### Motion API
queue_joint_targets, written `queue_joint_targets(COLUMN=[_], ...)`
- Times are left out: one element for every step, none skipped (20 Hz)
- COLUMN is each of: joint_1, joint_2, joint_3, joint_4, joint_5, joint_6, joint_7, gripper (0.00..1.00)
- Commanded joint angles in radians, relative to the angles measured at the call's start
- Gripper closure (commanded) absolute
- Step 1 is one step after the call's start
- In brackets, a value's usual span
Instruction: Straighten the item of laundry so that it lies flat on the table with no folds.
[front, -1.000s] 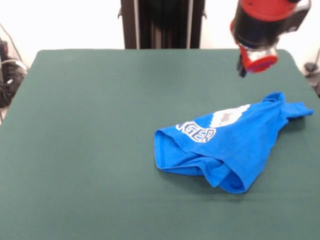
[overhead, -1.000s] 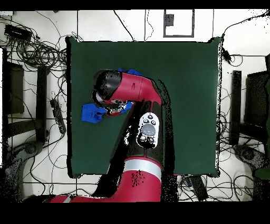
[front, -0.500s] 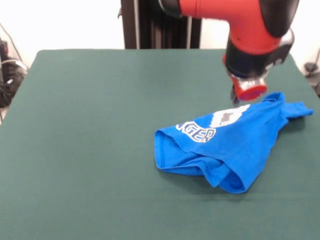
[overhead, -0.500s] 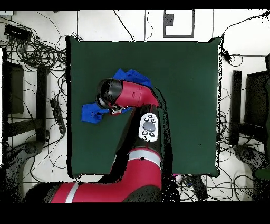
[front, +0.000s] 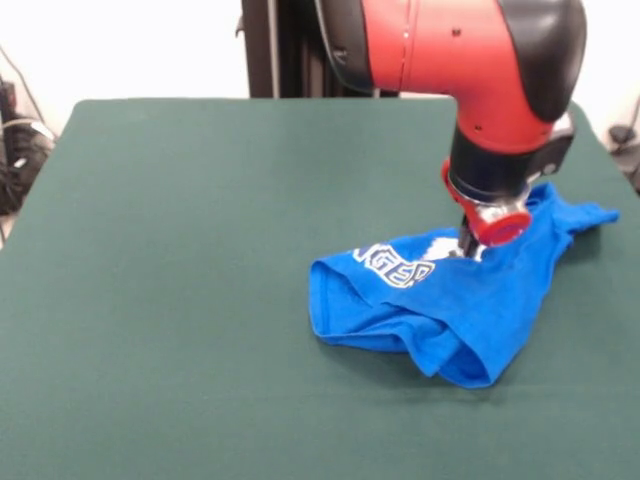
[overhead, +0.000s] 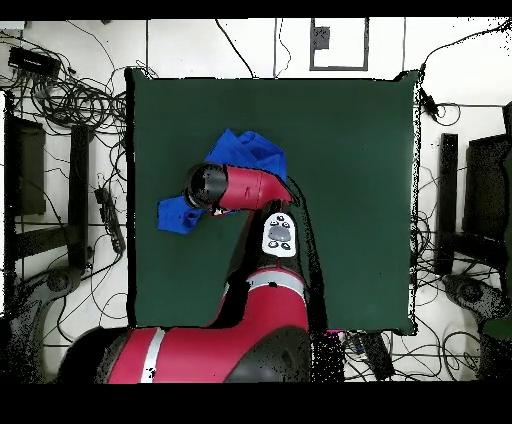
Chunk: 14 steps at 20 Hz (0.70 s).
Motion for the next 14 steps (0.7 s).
queue_joint_targets(joint_1=[-0.036,-0.046,-0.044,-0.055,-0.045,-0.048,-0.051,-0.055,-0.062,-0.074,-0.111,-0.122,-0.139,-0.138], joint_2=[0.046,0.043,0.042,0.037,0.028,0.023,0.015,0.008,-0.002,-0.009,-0.011,-0.017,-0.021,-0.024], joint_3=[0.175,0.183,0.179,0.188,0.173,0.171,0.163,0.154,0.157,0.169,0.208,0.219,0.24,0.242], joint_4=[0.099,0.1,0.091,0.087,0.077,0.074,0.064,0.054,0.049,0.047,0.042,0.042,0.041,0.04], joint_5=[-0.135,-0.164,-0.189,-0.22,-0.239,-0.264,-0.288,-0.313,-0.335,-0.354,-0.38,-0.396,-0.408,-0.416], joint_6=[-0.314,-0.384,-0.444,-0.488,-0.509,-0.551,-0.577,-0.603,-0.62,-0.651,-0.663,-0.666,-0.658,-0.656], joint_7=[-0.186,-0.179,-0.152,-0.15,-0.123,-0.104,-0.09,-0.076,-0.076,-0.07,-0.097,-0.098,-0.105,-0.097], gripper=[1.0,1.0,1.0,1.0,1.0,1.0,1.0,1.0,1.0,1.0,1.0,1.0,1.0,1.0])
